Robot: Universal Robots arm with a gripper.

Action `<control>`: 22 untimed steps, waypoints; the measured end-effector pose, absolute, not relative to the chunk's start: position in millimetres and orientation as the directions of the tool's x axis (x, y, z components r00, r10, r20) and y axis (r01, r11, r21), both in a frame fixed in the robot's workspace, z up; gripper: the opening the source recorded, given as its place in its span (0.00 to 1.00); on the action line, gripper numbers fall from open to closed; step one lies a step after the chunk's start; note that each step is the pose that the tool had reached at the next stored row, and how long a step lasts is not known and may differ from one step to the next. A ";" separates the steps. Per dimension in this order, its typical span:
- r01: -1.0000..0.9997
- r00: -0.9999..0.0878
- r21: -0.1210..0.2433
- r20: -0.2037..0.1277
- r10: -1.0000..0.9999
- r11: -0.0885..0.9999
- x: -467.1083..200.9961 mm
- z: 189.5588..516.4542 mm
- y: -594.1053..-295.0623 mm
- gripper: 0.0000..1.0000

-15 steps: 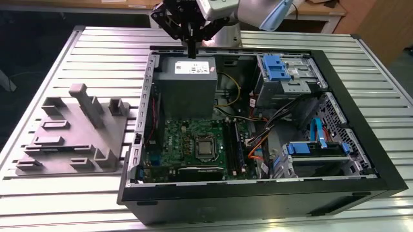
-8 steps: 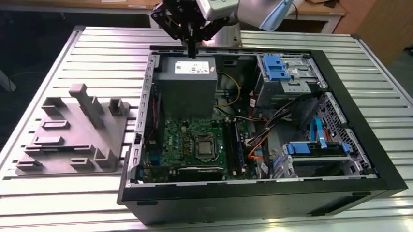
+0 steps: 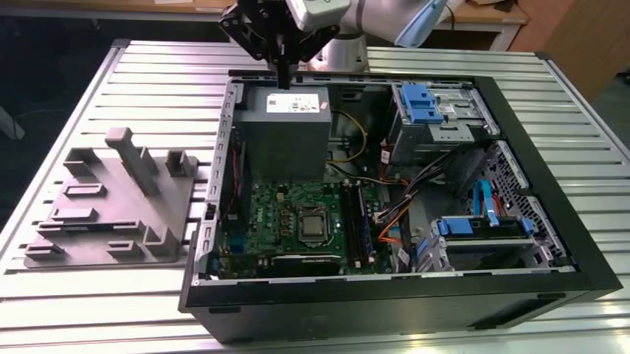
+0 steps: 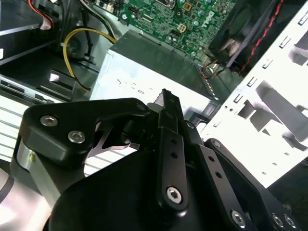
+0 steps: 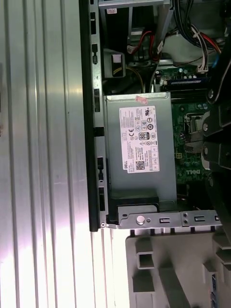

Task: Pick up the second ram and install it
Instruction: 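Reach for the second ram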

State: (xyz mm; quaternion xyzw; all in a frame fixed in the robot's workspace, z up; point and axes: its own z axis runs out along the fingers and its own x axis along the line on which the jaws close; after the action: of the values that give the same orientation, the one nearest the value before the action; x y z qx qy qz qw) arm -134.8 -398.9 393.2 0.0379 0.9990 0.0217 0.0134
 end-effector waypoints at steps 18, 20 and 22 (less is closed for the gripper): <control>0.075 -0.997 0.044 -0.026 0.076 0.996 -179.8 392.4 -398.9 0.07; 0.075 -0.997 0.045 -0.026 0.076 0.996 -185.0 392.3 -398.9 0.07; 0.075 -0.997 0.045 -0.026 0.076 0.996 -190.4 392.3 -398.9 0.07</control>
State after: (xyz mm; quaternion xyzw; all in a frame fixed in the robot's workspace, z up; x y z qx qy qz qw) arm -190.4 -398.9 392.3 0.0379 0.9989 0.0218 0.0141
